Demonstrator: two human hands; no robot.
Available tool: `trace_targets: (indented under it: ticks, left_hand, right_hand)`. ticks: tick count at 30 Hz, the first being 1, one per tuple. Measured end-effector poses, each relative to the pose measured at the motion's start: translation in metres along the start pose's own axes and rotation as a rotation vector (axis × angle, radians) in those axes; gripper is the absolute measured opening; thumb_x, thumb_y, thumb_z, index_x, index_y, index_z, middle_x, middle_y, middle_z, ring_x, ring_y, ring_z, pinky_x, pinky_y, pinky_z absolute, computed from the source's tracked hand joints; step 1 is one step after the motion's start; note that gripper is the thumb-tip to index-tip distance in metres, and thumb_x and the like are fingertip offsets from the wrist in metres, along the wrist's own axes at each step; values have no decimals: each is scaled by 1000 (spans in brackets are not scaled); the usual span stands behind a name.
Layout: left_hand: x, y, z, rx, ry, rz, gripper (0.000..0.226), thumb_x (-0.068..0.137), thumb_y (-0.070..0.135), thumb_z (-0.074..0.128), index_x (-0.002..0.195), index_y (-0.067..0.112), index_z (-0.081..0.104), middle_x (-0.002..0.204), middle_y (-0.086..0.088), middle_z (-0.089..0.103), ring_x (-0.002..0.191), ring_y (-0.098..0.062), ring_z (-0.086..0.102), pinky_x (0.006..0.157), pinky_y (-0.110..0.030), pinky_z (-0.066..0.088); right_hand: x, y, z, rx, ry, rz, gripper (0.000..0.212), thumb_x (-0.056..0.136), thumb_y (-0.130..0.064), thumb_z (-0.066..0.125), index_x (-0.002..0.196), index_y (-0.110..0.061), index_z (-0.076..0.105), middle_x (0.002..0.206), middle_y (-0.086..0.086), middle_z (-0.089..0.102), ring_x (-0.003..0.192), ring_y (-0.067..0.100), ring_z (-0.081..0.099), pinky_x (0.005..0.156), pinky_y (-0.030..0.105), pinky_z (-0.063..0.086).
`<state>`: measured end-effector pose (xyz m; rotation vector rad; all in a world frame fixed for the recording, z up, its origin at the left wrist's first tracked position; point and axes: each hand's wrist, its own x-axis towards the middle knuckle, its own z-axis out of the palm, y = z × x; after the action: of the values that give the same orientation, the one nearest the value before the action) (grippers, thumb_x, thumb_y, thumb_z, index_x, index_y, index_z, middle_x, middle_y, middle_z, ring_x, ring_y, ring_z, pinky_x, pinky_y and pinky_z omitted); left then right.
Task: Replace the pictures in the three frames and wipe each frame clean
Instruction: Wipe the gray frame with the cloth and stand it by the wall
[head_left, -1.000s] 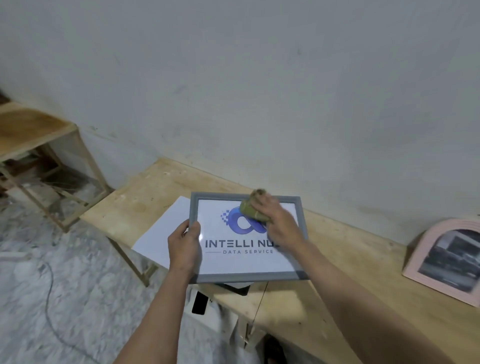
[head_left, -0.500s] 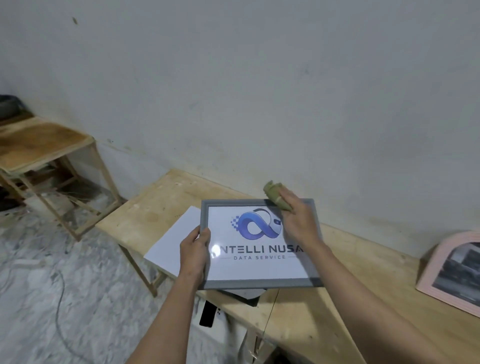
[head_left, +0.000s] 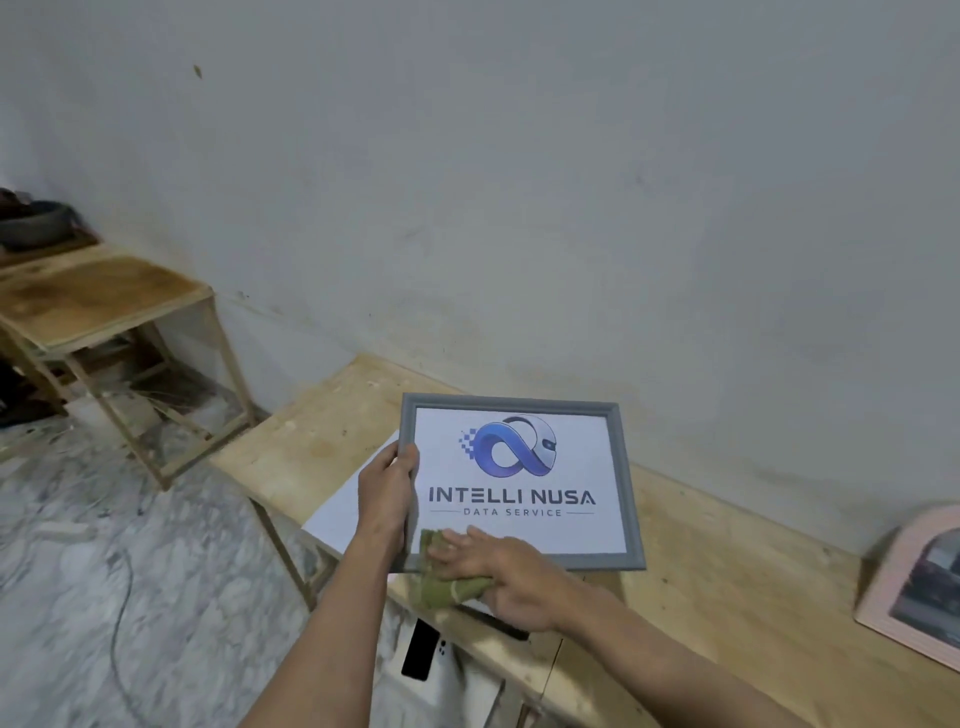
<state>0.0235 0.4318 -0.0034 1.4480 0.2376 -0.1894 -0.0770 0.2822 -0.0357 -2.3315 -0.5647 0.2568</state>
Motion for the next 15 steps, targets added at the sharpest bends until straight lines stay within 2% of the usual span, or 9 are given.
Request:
trace_targets:
  ticks: [2, 4, 5, 7, 9, 10, 12, 13, 15]
  left_hand:
    - [0, -1, -5, 11, 15, 2, 19, 98, 18, 55, 102, 17, 74, 95, -11, 76, 72, -25, 67, 69, -37, 56]
    - [1, -1, -7, 12, 22, 0, 21, 99, 19, 53, 109, 15, 72, 97, -10, 76, 76, -26, 69, 71, -40, 57]
    - [0, 1, -7, 14, 16, -7, 22, 100, 18, 52, 110, 15, 72, 96, -9, 76, 76, -26, 69, 70, -39, 57]
    - [0, 5, -6, 7, -11, -19, 22, 99, 18, 51, 107, 14, 71, 90, -11, 77, 69, -27, 70, 66, -41, 58]
    - [-3, 10, 1, 4, -56, -14, 22, 98, 18, 51, 103, 13, 72, 88, -14, 77, 67, -28, 70, 66, -46, 59]
    - [-5, 12, 5, 1, -79, 1, 22, 99, 19, 52, 101, 13, 73, 89, -15, 77, 68, -29, 70, 67, -47, 59]
    - [-9, 16, 11, -24, -106, 20, 23, 98, 25, 54, 97, 13, 74, 89, -15, 75, 70, -28, 69, 66, -45, 57]
    - [-9, 16, 11, -49, -111, 13, 27, 96, 31, 56, 94, 11, 74, 90, -17, 73, 71, -27, 68, 67, -42, 54]
    - [-4, 15, 3, -118, -94, -42, 43, 92, 44, 57, 97, 6, 76, 98, -17, 75, 83, -30, 72, 79, -43, 54]
  right_hand:
    - [-11, -6, -20, 157, -9, 156, 36, 91, -2, 54, 121, -17, 68, 128, -2, 64, 125, 8, 52, 114, 35, 33]
    - [-13, -13, -51, 310, 134, 283, 45, 83, 5, 50, 107, -25, 74, 92, -6, 74, 84, 16, 69, 82, 41, 56]
    - [-9, -17, -69, 382, 275, 295, 47, 83, 7, 50, 106, -26, 74, 87, -6, 74, 72, 14, 67, 72, 41, 57]
    - [8, -22, -103, 385, 621, 266, 51, 86, 10, 49, 117, -26, 68, 108, -6, 71, 82, 1, 63, 83, 35, 52]
    - [33, -22, -129, 238, 770, 232, 63, 83, 15, 42, 133, -20, 57, 137, -5, 56, 115, 1, 55, 105, 25, 38]
    - [47, -19, -132, 115, 738, 222, 69, 81, 18, 40, 139, -18, 50, 146, -5, 46, 132, 6, 43, 114, 21, 24]
    - [68, -20, -120, -172, 575, 171, 78, 77, 21, 38, 144, -18, 42, 155, -1, 33, 146, 17, 22, 115, 15, -2]
    - [74, -20, -106, -270, 520, 108, 80, 76, 22, 38, 145, -19, 42, 156, -2, 29, 147, 18, 17, 112, 12, -9]
    - [73, -21, -68, -265, 420, 4, 81, 76, 21, 38, 145, -21, 41, 155, -11, 21, 146, 5, 6, 109, 6, -14]
